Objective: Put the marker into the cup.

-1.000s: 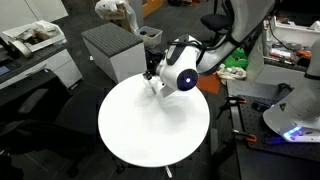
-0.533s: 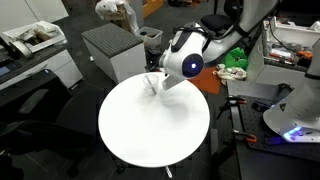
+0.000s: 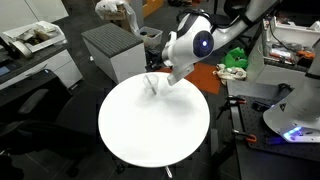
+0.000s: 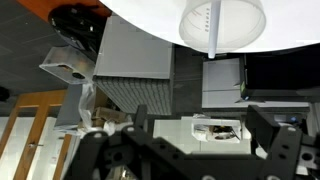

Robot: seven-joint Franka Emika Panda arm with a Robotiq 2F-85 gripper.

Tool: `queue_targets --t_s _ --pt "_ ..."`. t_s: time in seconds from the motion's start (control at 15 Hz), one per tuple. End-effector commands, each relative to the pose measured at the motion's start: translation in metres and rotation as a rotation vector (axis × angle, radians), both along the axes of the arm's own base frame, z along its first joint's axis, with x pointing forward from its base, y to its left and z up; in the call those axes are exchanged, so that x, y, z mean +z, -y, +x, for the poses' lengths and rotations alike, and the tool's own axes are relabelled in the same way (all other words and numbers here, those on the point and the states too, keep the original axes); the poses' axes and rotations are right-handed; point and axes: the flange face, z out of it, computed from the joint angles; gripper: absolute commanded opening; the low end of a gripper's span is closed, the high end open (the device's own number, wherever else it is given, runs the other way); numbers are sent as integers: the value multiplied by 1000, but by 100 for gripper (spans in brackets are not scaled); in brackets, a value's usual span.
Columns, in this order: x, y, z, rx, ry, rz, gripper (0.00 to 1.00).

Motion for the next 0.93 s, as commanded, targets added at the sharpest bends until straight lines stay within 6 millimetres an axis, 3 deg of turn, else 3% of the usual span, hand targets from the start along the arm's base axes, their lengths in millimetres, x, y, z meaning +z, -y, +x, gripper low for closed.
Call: queue_targets --t_s 0.0,0.4,0.47,0.87 --pt "12 2 -11 116 -66 53 100" --pt "0 1 -21 317 -242 98 100" --pt "0 0 -13 264 -205 88 100" --pt "-5 0 -18 293 -242 88 100"
